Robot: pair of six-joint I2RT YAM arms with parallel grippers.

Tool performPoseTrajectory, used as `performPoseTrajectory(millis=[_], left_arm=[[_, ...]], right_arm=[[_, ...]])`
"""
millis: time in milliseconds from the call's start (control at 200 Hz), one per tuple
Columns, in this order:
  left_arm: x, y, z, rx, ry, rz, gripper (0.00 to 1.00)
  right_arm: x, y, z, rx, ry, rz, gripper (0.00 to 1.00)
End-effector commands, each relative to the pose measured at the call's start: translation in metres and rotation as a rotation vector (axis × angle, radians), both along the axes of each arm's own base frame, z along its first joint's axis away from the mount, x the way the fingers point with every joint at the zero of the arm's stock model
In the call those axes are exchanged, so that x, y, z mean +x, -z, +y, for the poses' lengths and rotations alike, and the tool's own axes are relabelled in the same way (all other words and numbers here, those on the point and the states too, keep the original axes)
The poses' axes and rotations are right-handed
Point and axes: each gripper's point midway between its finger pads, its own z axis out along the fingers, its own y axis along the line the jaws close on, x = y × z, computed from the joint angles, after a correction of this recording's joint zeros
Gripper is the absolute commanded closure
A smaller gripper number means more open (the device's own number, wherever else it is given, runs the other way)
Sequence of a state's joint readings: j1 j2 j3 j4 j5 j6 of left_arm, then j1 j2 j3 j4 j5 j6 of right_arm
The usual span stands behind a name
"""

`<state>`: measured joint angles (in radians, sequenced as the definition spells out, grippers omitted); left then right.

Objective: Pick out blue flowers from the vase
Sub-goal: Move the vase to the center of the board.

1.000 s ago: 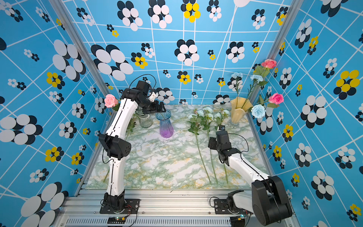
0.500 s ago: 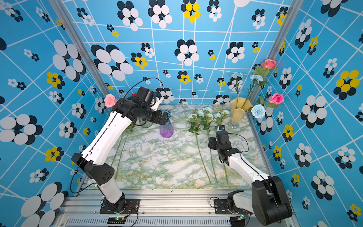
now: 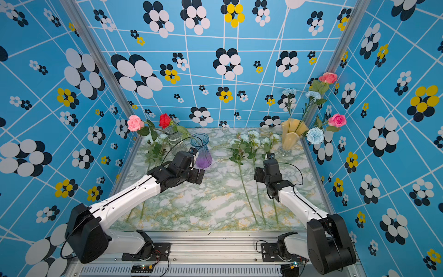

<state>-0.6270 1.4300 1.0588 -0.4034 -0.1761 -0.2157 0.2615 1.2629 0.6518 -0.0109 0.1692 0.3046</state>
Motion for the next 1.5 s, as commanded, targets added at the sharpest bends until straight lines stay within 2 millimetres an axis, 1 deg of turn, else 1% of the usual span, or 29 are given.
performPoseTrajectory(millis=[0, 20, 85, 185, 265, 330, 385, 445, 490, 535, 575, 630, 640, 660, 879, 1089, 1214, 1294, 1379, 1424, 1444, 1469, 1489, 1494], left_arm=[[0.035, -0.003, -0.017, -0.053, 0.009, -0.103, 0.00], [0.038, -0.001, -0.017, -0.050, 0.008, -0.103, 0.00], [0.051, 0.010, -0.015, -0.037, -0.003, -0.086, 0.06], [0.065, 0.026, -0.012, -0.046, -0.019, -0.045, 0.12], [0.072, 0.038, -0.013, -0.044, -0.012, -0.012, 0.17], [0.076, 0.044, -0.015, -0.037, -0.004, 0.007, 0.19], [0.079, 0.047, -0.017, -0.038, 0.003, 0.018, 0.25], [0.083, 0.053, -0.020, -0.038, 0.006, 0.033, 0.34], [0.085, 0.059, -0.023, -0.035, 0.013, 0.043, 0.38], [0.088, 0.063, -0.025, -0.030, 0.019, 0.053, 0.40], [0.090, 0.067, -0.025, -0.024, 0.019, 0.061, 0.40], [0.094, 0.061, -0.027, -0.031, 0.023, 0.049, 0.41], [0.095, 0.065, -0.027, -0.027, 0.022, 0.057, 0.41], [0.096, 0.067, -0.028, -0.026, 0.023, 0.059, 0.41], [0.114, 0.073, -0.032, -0.032, 0.033, 0.070, 0.38], [0.130, 0.067, -0.034, -0.050, 0.042, 0.051, 0.35], [0.136, 0.065, -0.035, -0.064, 0.051, 0.046, 0.34], [0.135, 0.061, -0.037, -0.076, 0.063, 0.045, 0.32], [0.126, 0.051, -0.042, -0.105, 0.081, 0.042, 0.28], [0.118, 0.042, -0.045, -0.115, 0.095, 0.027, 0.26], [0.113, 0.040, -0.047, -0.116, 0.102, 0.024, 0.25], [0.107, 0.033, -0.049, -0.122, 0.111, 0.011, 0.25], [0.102, 0.037, -0.051, -0.119, 0.117, 0.018, 0.24], [0.100, 0.032, -0.052, -0.124, 0.120, 0.007, 0.24]], right_arm=[[0.003, -0.006, 0.004, 0.011, -0.003, -0.005, 0.28], [0.003, -0.006, 0.004, 0.011, -0.002, -0.006, 0.28], [0.003, -0.007, 0.004, 0.011, -0.004, -0.007, 0.28], [0.004, -0.007, 0.004, 0.011, -0.003, -0.007, 0.28], [0.004, -0.006, 0.004, 0.010, -0.004, -0.007, 0.28], [0.004, -0.006, 0.005, 0.011, -0.005, -0.005, 0.28], [0.004, -0.006, 0.005, 0.011, -0.005, -0.006, 0.28], [0.004, -0.006, 0.005, 0.011, -0.005, -0.005, 0.28], [0.004, -0.006, 0.005, 0.011, -0.004, -0.006, 0.28], [0.004, -0.006, 0.005, 0.011, -0.005, -0.006, 0.28], [0.004, -0.006, 0.005, 0.010, -0.005, -0.006, 0.28], [0.003, -0.006, 0.005, 0.012, -0.005, -0.007, 0.28], [0.004, -0.006, 0.004, 0.011, -0.004, -0.007, 0.28], [0.004, -0.006, 0.004, 0.011, -0.004, -0.006, 0.28], [0.004, -0.007, 0.004, 0.010, -0.004, -0.009, 0.28], [0.004, -0.007, 0.004, 0.010, -0.004, -0.006, 0.28], [0.004, -0.008, 0.004, 0.006, -0.004, -0.006, 0.28], [0.002, -0.010, 0.004, 0.002, -0.010, 0.005, 0.28], [-0.001, -0.019, 0.006, 0.006, -0.026, 0.017, 0.28], [-0.004, -0.028, 0.007, 0.003, -0.039, 0.025, 0.28], [-0.004, -0.034, 0.007, -0.001, -0.043, 0.025, 0.28], [-0.006, -0.044, 0.007, -0.006, -0.049, 0.029, 0.28], [-0.007, -0.050, 0.007, -0.012, -0.053, 0.034, 0.28], [-0.007, -0.052, 0.007, -0.012, -0.054, 0.033, 0.28]])
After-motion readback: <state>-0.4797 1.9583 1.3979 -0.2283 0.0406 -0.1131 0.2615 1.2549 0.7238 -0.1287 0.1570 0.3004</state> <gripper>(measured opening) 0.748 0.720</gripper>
